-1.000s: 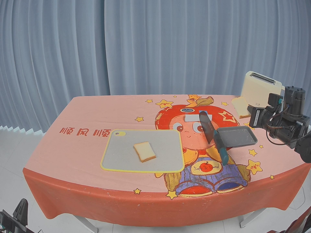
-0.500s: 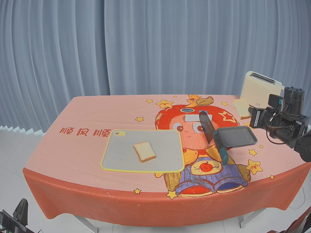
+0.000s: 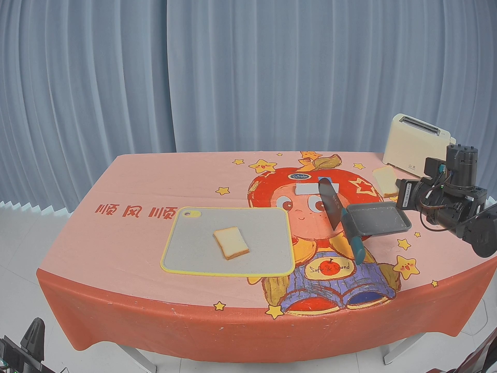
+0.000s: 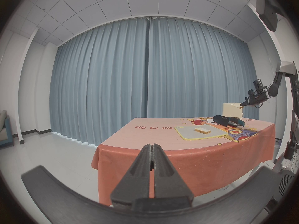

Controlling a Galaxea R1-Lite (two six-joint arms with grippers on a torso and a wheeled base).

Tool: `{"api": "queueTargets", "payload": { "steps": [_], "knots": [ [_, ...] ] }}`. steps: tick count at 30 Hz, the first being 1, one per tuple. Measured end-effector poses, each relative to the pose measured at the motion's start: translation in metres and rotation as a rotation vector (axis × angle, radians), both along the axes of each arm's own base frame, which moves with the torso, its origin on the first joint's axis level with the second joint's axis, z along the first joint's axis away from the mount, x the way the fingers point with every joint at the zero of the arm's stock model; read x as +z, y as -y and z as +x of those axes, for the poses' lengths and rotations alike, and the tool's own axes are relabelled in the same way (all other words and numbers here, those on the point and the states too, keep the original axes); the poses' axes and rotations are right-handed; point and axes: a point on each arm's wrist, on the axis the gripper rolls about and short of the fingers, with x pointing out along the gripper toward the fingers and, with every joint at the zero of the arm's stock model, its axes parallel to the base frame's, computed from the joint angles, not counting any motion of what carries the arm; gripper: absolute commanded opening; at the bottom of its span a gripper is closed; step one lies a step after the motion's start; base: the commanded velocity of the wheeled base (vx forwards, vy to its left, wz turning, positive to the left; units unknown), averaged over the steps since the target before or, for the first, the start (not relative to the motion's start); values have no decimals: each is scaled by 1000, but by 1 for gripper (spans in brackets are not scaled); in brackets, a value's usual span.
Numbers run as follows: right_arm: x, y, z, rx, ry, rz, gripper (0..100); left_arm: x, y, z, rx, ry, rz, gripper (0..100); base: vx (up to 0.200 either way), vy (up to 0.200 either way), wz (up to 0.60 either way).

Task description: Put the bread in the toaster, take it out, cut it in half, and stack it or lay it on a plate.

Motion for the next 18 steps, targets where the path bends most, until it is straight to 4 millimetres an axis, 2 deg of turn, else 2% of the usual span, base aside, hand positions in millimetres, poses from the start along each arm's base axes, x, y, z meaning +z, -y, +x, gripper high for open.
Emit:
{"api": "queueTargets", "payload": {
  "steps": [18],
  "knots": [
    [-27, 5, 16, -5, -83, -32, 0, 0, 0, 0, 0, 0, 0, 0, 0, 0, 0]
  ]
}}
